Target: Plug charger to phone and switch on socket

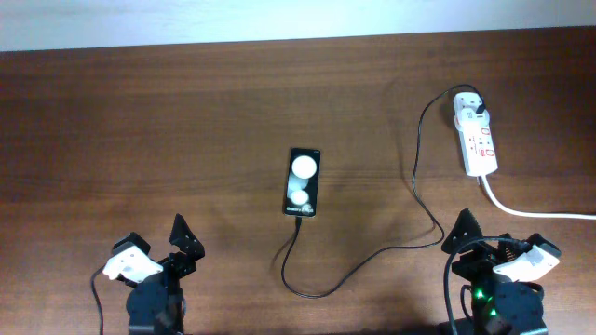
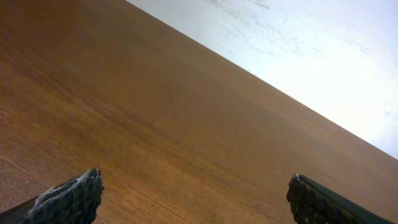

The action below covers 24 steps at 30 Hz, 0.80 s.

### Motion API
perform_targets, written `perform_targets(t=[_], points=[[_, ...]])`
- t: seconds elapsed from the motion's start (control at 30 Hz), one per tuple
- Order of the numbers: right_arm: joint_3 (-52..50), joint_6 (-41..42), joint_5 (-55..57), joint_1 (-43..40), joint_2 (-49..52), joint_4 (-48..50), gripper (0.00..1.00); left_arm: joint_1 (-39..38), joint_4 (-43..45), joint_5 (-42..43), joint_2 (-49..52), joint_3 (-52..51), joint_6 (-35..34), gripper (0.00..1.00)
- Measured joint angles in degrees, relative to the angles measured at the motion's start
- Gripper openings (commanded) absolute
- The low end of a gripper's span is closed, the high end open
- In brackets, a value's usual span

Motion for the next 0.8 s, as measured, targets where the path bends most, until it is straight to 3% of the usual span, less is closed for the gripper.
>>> perform_targets(t=[0.8], points=[[-7.9,0.0,2.7,-2.3,0.0,1.3,0.99,0.0,0.0,0.0,0.0,0.0,0.0,0.99]])
